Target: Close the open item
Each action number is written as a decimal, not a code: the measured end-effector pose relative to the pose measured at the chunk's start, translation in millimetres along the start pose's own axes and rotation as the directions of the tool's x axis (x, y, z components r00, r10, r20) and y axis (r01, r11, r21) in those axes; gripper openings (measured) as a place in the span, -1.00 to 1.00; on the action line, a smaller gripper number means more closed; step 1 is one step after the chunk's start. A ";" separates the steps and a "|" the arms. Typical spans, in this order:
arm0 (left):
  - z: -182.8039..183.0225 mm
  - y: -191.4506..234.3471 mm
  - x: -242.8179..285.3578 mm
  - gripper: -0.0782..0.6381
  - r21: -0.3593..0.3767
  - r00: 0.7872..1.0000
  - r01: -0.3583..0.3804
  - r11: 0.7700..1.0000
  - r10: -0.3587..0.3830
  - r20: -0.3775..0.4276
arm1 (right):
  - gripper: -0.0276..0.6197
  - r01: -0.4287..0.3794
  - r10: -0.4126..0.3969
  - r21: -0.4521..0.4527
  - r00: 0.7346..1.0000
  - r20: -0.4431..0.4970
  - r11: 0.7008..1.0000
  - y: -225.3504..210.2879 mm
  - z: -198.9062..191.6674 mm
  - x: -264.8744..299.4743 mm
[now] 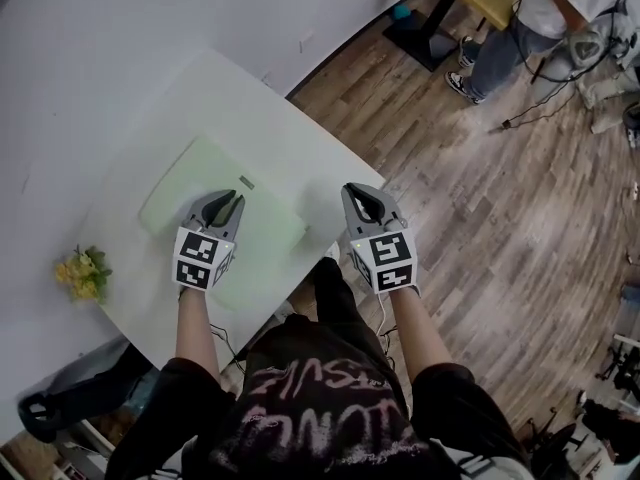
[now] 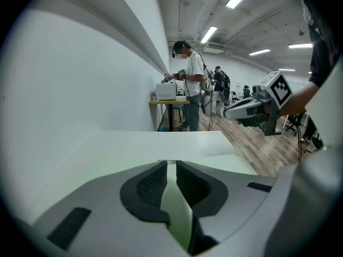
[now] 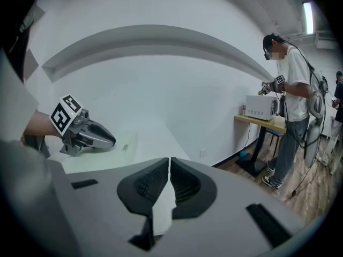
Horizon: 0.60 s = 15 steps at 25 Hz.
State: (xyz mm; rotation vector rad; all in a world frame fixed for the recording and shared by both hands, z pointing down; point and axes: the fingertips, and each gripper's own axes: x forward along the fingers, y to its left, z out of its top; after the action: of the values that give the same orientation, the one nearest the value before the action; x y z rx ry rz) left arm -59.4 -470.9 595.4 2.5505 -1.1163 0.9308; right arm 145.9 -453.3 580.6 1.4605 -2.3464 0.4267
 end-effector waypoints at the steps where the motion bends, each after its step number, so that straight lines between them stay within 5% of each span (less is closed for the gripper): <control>1: -1.9 0.3 3.5 -0.63 -0.003 1.000 -0.003 1.000 0.003 -0.016 | -0.83 0.003 -0.003 0.003 1.000 -0.003 1.000 -3.2 -2.4 -0.7; 7: -13.5 -2.2 19.4 -0.63 0.022 0.992 -0.020 1.000 0.023 -0.127 | -0.83 0.010 -0.009 0.020 1.000 -0.017 1.000 -16.7 -10.2 -2.0; 15: -16.9 -3.2 22.4 -0.63 0.021 0.990 -0.012 1.000 0.015 -0.139 | -0.83 -0.004 0.005 0.016 1.000 -0.017 1.000 -12.8 -8.7 3.9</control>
State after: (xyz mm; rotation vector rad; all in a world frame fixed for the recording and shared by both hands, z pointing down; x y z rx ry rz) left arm -53.5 -474.9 622.8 2.4531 -1.0910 1.1100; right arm 157.0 -458.2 591.1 1.4533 -2.3389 0.4581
